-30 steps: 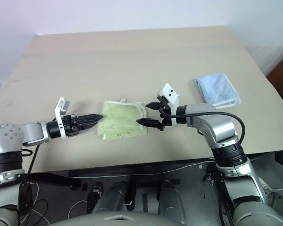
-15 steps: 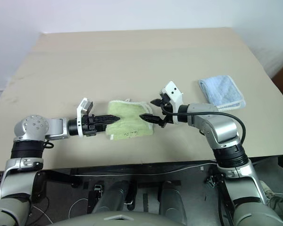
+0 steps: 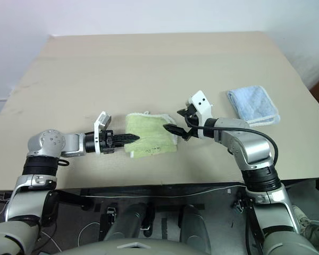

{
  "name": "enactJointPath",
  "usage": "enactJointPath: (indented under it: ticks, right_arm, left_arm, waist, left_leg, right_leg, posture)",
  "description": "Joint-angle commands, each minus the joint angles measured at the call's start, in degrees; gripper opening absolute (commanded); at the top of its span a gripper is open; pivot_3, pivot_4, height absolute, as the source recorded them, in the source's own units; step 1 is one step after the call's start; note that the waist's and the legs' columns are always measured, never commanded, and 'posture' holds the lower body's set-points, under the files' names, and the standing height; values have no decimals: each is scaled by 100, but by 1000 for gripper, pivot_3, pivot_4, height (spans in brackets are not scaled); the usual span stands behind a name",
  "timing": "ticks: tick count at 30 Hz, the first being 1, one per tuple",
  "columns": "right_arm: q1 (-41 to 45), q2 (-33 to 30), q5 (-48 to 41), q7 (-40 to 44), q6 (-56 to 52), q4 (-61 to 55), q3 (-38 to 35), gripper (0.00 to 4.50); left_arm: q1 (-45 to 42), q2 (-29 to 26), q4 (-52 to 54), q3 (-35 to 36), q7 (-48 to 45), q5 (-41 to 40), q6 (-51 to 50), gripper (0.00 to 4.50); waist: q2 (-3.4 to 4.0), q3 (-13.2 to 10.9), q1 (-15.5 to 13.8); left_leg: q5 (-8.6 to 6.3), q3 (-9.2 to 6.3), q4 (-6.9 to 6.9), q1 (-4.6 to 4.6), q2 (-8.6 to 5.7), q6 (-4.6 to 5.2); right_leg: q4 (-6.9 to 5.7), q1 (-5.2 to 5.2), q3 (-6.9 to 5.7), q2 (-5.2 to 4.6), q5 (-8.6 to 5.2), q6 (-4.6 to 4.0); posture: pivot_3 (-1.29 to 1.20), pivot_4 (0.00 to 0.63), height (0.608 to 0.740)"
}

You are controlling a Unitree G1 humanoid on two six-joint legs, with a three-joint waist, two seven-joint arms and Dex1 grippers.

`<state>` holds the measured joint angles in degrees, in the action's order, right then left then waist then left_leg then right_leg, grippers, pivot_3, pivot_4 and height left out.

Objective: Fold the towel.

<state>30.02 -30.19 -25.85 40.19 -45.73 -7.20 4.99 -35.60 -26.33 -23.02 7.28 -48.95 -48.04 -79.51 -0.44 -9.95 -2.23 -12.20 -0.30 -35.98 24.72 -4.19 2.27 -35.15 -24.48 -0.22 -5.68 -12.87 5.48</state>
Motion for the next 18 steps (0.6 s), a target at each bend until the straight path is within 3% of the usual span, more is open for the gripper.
enactJointPath:
  ticks: [1,9,18]
  right_arm:
    - [61,66,-13,-61,133,-178,-181,4500]
    - [125,176,23,-122,214,-56,-161,4500]
    - [171,426,76,-212,423,252,-202,4500]
  left_arm:
    - [72,91,-22,-48,-12,105,96,6]
    - [50,4,327,568,3,-207,-57,6]
    - [-659,-843,483,2511,1144,-509,-491,6]
  waist:
    - [0,0,2]
    - [-3,-2,39]
    - [-9,-6,238]
  left_leg:
    - [0,0,-3,-1,0,0]
    - [0,0,-6,-1,2,1]
    - [3,-1,-14,59,2,-2]
  right_leg:
    - [0,3,0,-1,-1,-3]
    - [1,2,1,3,0,-5]
    - [-17,-64,1,11,14,20]
  posture:
    - [0,150,740]
    - [0,150,740]
    - [0,150,740]
